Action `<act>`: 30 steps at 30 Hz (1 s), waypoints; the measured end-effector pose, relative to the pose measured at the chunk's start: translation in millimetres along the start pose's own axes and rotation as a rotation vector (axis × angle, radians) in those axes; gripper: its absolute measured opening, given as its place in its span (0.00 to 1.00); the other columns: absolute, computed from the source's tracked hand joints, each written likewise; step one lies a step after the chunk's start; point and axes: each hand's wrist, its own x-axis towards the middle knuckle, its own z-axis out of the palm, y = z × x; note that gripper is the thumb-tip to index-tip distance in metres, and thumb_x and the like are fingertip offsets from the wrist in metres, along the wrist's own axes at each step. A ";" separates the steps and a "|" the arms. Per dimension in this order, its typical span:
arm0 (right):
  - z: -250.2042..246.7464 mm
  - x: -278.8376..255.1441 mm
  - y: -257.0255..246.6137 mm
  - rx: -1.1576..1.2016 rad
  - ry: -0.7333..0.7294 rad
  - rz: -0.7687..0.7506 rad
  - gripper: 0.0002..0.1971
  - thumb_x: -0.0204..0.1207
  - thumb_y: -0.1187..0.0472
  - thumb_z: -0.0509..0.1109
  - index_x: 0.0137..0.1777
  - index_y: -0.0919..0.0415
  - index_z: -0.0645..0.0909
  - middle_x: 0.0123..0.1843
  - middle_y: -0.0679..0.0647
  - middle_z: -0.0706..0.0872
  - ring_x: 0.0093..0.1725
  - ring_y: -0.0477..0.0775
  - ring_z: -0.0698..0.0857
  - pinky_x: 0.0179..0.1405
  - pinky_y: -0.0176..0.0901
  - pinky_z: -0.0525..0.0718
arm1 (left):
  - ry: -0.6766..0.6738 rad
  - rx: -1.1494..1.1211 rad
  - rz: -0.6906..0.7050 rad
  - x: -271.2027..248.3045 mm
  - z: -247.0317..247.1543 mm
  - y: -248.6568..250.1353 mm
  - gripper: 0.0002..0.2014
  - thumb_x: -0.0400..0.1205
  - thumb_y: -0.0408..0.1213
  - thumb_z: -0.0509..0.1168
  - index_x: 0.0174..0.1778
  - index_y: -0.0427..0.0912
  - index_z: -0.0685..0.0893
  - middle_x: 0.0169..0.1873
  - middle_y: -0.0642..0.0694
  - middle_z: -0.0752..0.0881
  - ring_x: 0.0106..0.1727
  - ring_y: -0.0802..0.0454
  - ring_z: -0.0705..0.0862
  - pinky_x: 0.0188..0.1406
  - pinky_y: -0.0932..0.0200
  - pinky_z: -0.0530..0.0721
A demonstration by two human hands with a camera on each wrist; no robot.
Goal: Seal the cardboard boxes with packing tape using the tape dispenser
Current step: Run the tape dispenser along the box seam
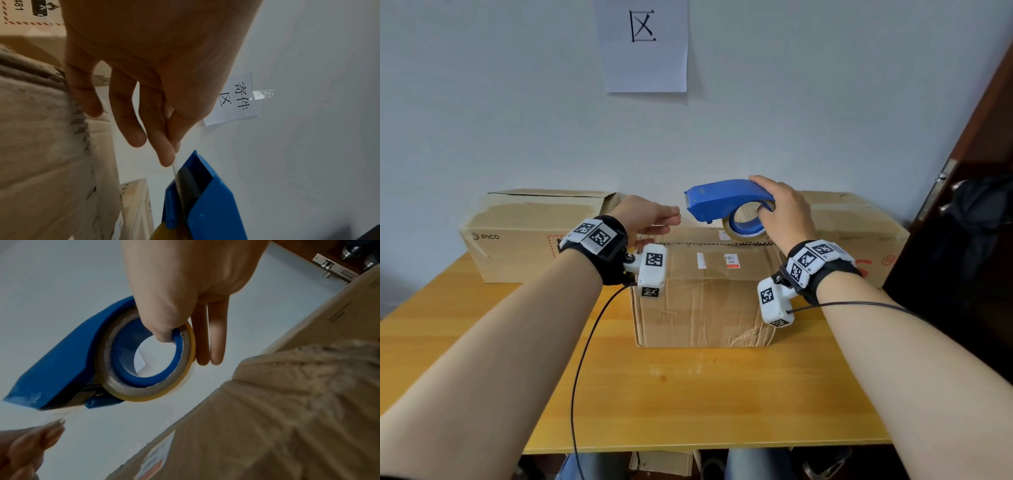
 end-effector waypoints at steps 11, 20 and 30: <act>-7.8 -4.3 15.6 0.011 0.024 0.064 0.29 0.81 0.72 0.67 0.79 0.47 0.77 0.63 0.53 0.85 0.55 0.51 0.82 0.53 0.40 0.79 | 0.023 0.025 0.002 5.8 -11.8 -5.2 0.10 0.82 0.48 0.73 0.53 0.48 0.91 0.38 0.58 0.93 0.42 0.59 0.87 0.62 0.52 0.83; -9.5 -7.0 16.8 -0.001 0.030 0.043 0.29 0.81 0.72 0.67 0.79 0.47 0.77 0.63 0.54 0.86 0.54 0.50 0.80 0.52 0.40 0.79 | 0.018 0.042 0.012 3.8 -19.4 -11.9 0.07 0.81 0.48 0.73 0.49 0.50 0.90 0.36 0.58 0.92 0.44 0.58 0.86 0.62 0.53 0.81; -10.8 -7.6 16.6 -0.015 0.031 0.043 0.29 0.82 0.71 0.67 0.79 0.47 0.76 0.63 0.53 0.85 0.55 0.51 0.81 0.54 0.43 0.82 | 0.018 0.009 0.026 5.9 -19.6 -14.1 0.06 0.81 0.47 0.73 0.48 0.49 0.90 0.37 0.57 0.93 0.44 0.57 0.87 0.64 0.51 0.81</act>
